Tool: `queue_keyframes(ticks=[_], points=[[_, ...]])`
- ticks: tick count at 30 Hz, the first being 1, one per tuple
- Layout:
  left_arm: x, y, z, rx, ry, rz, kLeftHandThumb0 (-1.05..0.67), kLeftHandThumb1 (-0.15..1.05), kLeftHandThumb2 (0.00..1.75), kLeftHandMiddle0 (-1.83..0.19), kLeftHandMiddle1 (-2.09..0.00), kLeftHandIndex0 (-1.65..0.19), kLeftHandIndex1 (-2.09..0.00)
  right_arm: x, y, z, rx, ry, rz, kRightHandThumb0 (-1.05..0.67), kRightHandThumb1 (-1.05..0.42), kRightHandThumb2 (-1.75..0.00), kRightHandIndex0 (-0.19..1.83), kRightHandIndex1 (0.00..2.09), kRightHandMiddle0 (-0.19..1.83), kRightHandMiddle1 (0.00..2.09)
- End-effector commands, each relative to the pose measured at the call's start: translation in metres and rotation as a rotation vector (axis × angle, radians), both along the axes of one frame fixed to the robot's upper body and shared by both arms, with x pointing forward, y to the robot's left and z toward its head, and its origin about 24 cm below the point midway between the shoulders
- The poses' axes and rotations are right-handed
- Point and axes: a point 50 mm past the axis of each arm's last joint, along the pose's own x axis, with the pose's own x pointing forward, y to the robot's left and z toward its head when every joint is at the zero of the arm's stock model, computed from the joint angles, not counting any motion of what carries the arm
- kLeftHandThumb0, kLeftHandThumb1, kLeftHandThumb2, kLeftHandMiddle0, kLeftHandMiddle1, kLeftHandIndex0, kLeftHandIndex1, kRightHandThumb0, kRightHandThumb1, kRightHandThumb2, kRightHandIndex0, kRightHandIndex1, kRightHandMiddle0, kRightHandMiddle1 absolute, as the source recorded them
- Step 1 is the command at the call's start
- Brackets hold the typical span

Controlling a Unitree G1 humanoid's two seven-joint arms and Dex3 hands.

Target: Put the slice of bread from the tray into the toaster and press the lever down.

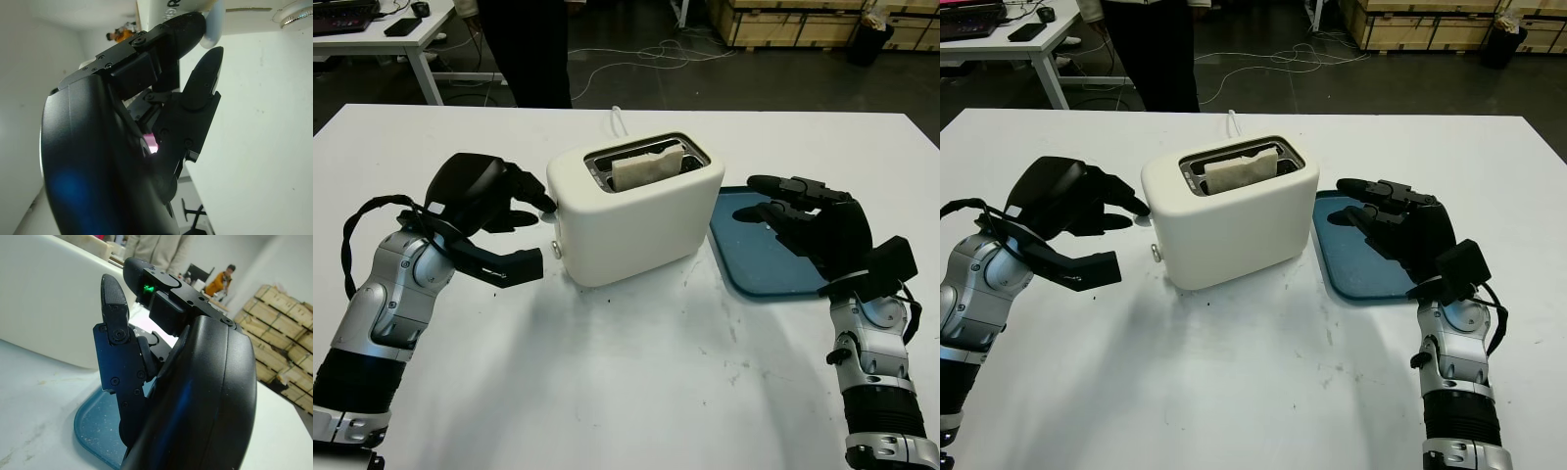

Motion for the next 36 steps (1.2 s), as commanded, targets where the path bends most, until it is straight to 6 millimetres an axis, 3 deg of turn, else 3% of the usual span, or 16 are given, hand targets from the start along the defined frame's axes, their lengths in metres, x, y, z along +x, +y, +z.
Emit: queue_keyframes(ticks=[1,9,15,20,24,27,29,32,36], points=[[0.0,-0.003,-0.003,-0.003,0.025,-0.006,-0.19,0.78,0.0,-0.99,-1.27,-1.29,0.0,0.0,0.0,-0.002,0.007,-0.004,-0.004,-0.44,-0.92,-0.13,0.99,0.46,1.03,0.0],[-0.001,-0.005,-0.007,-0.011,0.039,0.001,-0.18,0.79,0.0,-1.01,-1.14,-1.28,0.0,-0.002,0.001,-0.002,-0.009,-0.004,-0.011,-0.43,-0.92,-0.14,1.0,0.46,1.03,0.0],[-0.002,-0.008,-0.016,-0.036,0.065,0.005,-0.18,0.78,0.0,-0.99,-1.27,-1.28,0.0,-0.003,0.0,-0.003,-0.011,-0.01,-0.01,-0.45,-0.92,-0.14,0.99,0.46,1.03,0.0],[-0.001,-0.021,-0.046,-0.079,0.135,0.021,-0.17,0.79,0.0,-1.01,-1.11,-1.28,0.0,-0.004,0.001,-0.003,-0.011,-0.006,-0.011,-0.43,-0.92,-0.15,0.98,0.46,1.02,0.0],[-0.008,-0.048,-0.097,-0.241,0.277,0.069,-0.17,0.83,0.01,-0.89,-1.24,-1.25,-0.01,-0.004,0.002,-0.005,-0.013,0.005,-0.013,-0.44,-0.92,-0.15,0.97,0.45,1.01,0.0],[-0.019,-0.071,-0.132,-0.314,0.414,0.113,-0.21,0.9,0.05,-0.82,-1.13,-1.21,0.0,-0.004,0.002,-0.006,-0.018,0.021,-0.023,-0.45,-0.92,-0.16,0.97,0.45,1.0,0.0],[-0.029,-0.086,-0.152,-0.316,0.467,0.104,-0.21,0.91,0.03,-0.89,-1.03,-1.21,-0.01,-0.004,0.003,-0.005,-0.014,0.02,-0.018,-0.45,-0.92,-0.15,0.96,0.45,1.0,0.0],[-0.036,-0.095,-0.165,-0.308,0.513,0.08,-0.21,0.91,0.02,-0.89,-0.96,-1.19,-0.01,-0.002,0.003,-0.004,-0.017,0.003,-0.007,-0.45,-0.92,-0.17,0.96,0.45,1.0,0.0],[-0.036,-0.091,-0.166,-0.275,0.516,0.078,-0.21,0.91,0.01,-0.92,-0.93,-1.19,-0.01,-0.001,0.005,-0.005,-0.013,0.006,-0.008,-0.45,-0.92,-0.17,0.96,0.46,1.0,0.0]])
